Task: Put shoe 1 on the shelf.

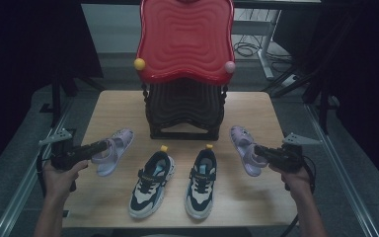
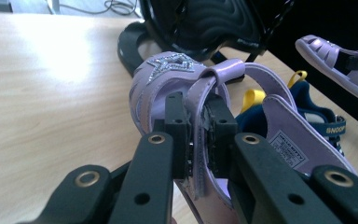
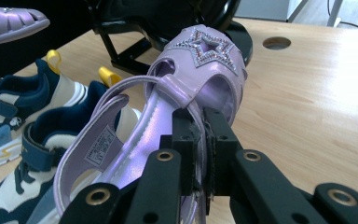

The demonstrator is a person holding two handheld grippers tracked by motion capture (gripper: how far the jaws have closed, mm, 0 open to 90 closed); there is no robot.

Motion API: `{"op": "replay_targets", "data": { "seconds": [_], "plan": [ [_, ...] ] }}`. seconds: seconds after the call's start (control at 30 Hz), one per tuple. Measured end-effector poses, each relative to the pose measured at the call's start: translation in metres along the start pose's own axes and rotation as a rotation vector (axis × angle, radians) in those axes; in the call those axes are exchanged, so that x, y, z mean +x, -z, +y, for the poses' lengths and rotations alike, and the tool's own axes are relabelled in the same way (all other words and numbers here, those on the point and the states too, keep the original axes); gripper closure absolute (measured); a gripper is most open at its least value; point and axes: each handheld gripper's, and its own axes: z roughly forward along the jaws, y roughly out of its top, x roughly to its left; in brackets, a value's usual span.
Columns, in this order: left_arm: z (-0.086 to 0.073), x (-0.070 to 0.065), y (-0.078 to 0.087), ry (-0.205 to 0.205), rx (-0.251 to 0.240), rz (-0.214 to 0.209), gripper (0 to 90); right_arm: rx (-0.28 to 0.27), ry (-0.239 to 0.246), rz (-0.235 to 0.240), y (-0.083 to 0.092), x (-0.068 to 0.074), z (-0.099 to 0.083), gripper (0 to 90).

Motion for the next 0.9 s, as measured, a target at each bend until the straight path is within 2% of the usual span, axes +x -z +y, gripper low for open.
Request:
{"op": "replay_targets", "data": {
  "seconds": [0.4,0.9],
  "plan": [
    [0.013,-0.013,-0.018,-0.056,-0.04,-0.034,81.8,-0.033,0.016,0.034,-0.017,0.012,0.012,84.8],
    [0.022,-0.022,-0.039,-0.073,-0.055,-0.077,81.8,-0.069,0.017,0.065,-0.036,0.023,0.027,84.7]
  ]
}}
